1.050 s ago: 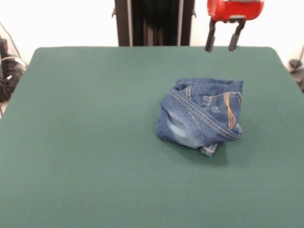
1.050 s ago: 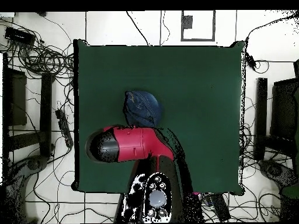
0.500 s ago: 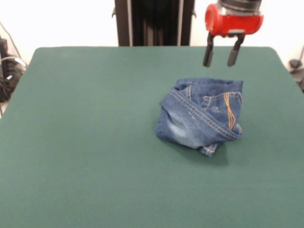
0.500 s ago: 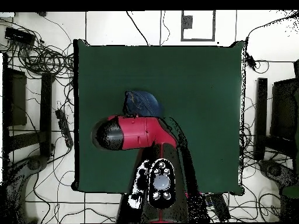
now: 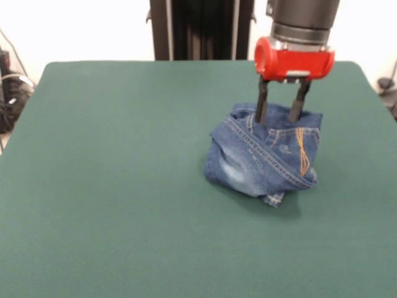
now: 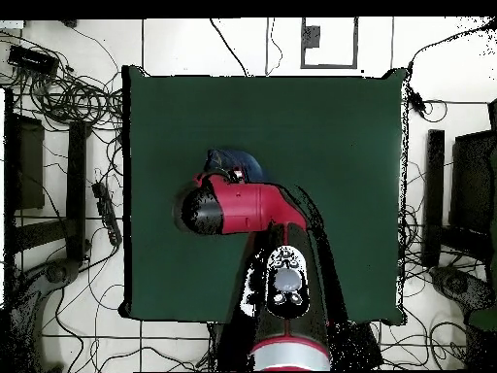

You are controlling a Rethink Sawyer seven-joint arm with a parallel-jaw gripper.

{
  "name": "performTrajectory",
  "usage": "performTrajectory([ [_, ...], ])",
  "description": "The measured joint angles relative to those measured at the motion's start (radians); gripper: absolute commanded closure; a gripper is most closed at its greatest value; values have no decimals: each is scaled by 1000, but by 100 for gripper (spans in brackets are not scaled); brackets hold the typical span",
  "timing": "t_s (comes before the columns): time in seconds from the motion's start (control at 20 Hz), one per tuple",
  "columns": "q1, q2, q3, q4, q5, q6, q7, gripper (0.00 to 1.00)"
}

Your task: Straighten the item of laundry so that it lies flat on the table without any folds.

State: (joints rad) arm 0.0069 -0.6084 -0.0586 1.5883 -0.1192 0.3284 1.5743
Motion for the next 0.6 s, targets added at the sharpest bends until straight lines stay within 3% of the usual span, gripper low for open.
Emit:
performTrajectory([
  [0.25,-56,36,20,1,37,-74,0,0],
  [0.6,-86,79,30,4,65,-83,0,0],
])
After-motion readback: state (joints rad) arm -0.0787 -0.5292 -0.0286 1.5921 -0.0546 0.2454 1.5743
